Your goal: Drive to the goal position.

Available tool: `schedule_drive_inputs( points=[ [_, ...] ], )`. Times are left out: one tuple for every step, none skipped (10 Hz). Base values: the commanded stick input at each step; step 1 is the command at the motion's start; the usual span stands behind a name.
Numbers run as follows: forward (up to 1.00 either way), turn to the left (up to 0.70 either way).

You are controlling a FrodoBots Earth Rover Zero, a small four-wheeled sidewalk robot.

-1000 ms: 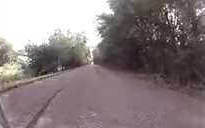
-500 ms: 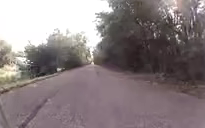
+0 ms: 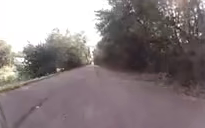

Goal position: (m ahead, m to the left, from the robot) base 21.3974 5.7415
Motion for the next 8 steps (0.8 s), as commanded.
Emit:
schedule_drive_inputs(
  points=[
    [0.7, 0.05],
    [0.7, 0.03],
    [0.7, 0.03],
    [0.7, 0.03],
    [0.7, 0.03],
    [0.7, 0.03],
    [0.7, 0.02],
    [0.7, 0.02]
  ],
)
